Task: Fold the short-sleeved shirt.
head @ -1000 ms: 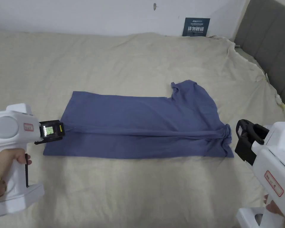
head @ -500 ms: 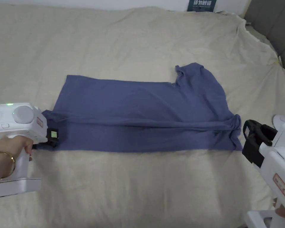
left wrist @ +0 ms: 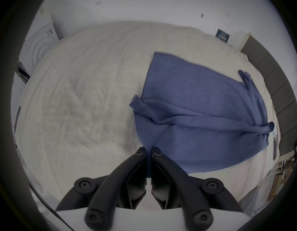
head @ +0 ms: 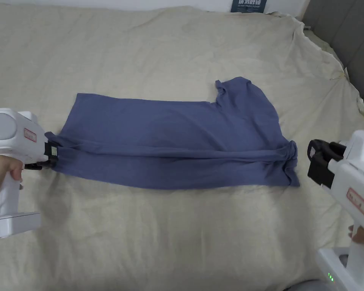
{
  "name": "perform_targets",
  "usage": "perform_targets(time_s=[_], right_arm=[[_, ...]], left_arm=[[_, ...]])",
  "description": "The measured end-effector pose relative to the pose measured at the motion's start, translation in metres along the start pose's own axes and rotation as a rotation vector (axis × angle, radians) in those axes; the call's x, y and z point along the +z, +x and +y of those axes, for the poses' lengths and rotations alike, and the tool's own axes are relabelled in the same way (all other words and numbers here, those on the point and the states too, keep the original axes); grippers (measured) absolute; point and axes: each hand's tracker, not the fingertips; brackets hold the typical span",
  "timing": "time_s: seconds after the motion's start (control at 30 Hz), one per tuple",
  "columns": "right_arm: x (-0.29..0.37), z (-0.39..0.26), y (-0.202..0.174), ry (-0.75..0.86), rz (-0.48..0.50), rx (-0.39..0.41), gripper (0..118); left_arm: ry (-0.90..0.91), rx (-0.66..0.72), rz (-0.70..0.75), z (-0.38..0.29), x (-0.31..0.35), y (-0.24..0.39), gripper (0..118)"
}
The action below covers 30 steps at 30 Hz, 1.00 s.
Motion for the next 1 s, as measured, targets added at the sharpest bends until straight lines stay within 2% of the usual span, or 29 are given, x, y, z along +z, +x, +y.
perform_targets(time_s=[0.03,0.1,0.13,0.17,0.2,0.23,0.27,0.33,0.5,0.57,0.67,0.8,0.83,0.87,1.0], right_arm=[[-0.006,0.005,0.006,-0.019,-0.005,0.001,0],[-0.036,0.019,0.018,-0.186,-0.019,0.022,0],[-0.05,0.021,0.025,-0.214,-0.003,0.015,8],[-0.065,0.021,0.032,-0.266,0.014,-0.008,36],[-0.083,0.021,0.039,-0.346,0.019,-0.05,87],[-0.102,0.019,0.046,-0.413,0.013,-0.085,110],[-0.117,0.015,0.05,-0.482,0.0,-0.096,110],[-0.145,-0.001,0.058,-0.547,-0.013,-0.133,118],[-0.181,-0.036,0.059,-0.68,-0.1,-0.145,115],[-0.186,-0.046,0.057,-0.694,-0.1,-0.184,106],[-0.191,-0.054,0.053,-0.701,-0.068,-0.221,77],[-0.193,-0.058,0.047,-0.704,-0.03,-0.217,13],[-0.192,-0.056,0.048,-0.698,0.018,-0.273,12],[-0.192,-0.053,0.049,-0.715,-0.009,-0.292,11],[-0.182,-0.032,0.059,-0.723,0.022,-0.264,10]], left_arm=[[0.009,0.014,-0.006,0.001,0.004,0.0,0],[0.034,0.037,-0.025,0.006,0.008,-0.004,0],[0.037,0.038,-0.026,0.007,0.01,-0.004,0],[0.039,0.039,-0.027,0.007,0.012,-0.004,0],[0.04,0.041,-0.028,0.008,0.013,-0.003,0],[0.04,0.042,-0.028,0.008,0.013,-0.002,0],[0.041,0.042,-0.026,0.007,0.013,-0.002,0],[0.035,0.04,-0.018,0.006,0.01,0.0,0],[0.013,0.054,0.006,0.0,0.001,-0.001,0],[0.005,0.064,0.01,-0.002,-0.003,-0.003,0],[-0.002,0.073,0.017,-0.004,-0.007,-0.002,0],[-0.013,0.089,0.025,-0.006,-0.013,-0.005,0],[-0.014,0.09,0.026,-0.006,-0.013,-0.006,0],[-0.014,0.093,0.029,-0.008,-0.011,-0.005,0],[-0.002,0.163,-0.005,-0.007,0.0,-0.015,0]])
